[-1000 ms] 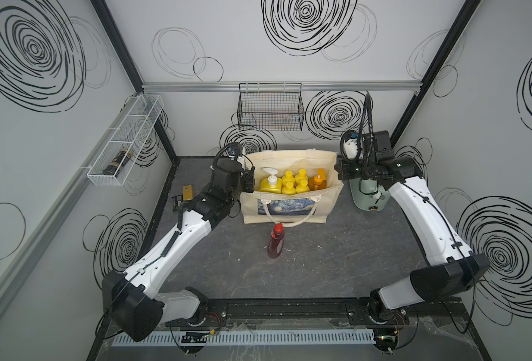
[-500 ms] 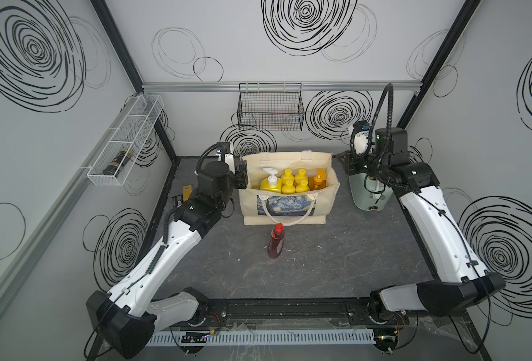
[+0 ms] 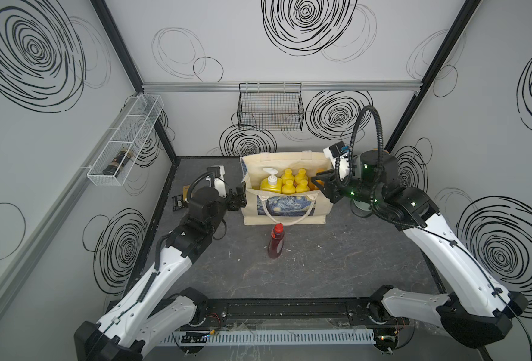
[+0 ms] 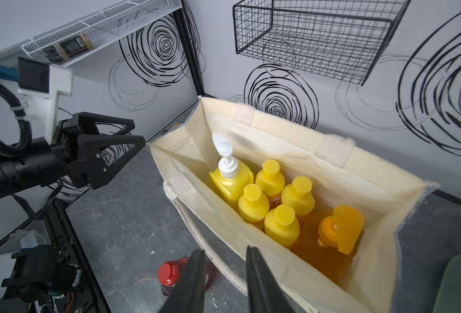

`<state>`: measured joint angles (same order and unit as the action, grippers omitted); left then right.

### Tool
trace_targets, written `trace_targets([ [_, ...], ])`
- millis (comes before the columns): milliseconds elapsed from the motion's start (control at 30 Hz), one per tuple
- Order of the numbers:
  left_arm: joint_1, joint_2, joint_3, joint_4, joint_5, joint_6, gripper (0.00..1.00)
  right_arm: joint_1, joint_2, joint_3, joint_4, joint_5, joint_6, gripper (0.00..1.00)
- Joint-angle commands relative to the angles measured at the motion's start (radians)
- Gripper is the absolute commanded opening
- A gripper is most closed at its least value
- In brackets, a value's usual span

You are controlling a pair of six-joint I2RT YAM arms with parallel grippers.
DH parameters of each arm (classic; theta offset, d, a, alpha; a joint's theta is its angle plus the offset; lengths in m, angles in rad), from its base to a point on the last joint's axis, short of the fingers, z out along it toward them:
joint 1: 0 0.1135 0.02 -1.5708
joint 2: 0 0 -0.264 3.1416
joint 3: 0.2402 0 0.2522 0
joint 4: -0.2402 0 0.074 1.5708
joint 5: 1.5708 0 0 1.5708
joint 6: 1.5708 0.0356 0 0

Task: Pack dish soap into the shopping bag
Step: Adjust the shopping bag at the center of the board, then pick up the bottle of dish soap at the center of the board.

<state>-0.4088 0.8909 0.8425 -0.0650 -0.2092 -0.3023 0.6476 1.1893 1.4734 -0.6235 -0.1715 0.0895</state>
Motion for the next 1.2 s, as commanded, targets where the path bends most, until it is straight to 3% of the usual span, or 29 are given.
trace_targets([
  [0,0.016,-0.082,-0.082,0.142,0.005,-0.018,0.96,0.076,-0.021,-0.076,0.099,0.051,0.018,0.33],
  [167,0.016,-0.19,-0.218,0.356,0.078,0.027,0.96,0.237,-0.023,-0.164,0.197,0.173,0.004,0.36],
  [400,0.018,-0.236,-0.289,0.452,0.1,0.139,0.96,0.386,-0.019,-0.295,0.328,0.298,-0.003,0.44],
  [567,0.02,-0.258,-0.326,0.484,0.09,0.119,0.96,0.423,-0.045,-0.412,0.404,0.351,0.016,0.53],
  [767,0.024,-0.238,-0.313,0.462,0.106,0.121,0.96,0.423,-0.073,-0.432,0.416,0.391,0.029,0.7],
  [1167,0.04,-0.199,-0.295,0.426,0.11,0.113,0.96,0.423,-0.116,-0.5,0.488,0.462,0.041,0.82],
])
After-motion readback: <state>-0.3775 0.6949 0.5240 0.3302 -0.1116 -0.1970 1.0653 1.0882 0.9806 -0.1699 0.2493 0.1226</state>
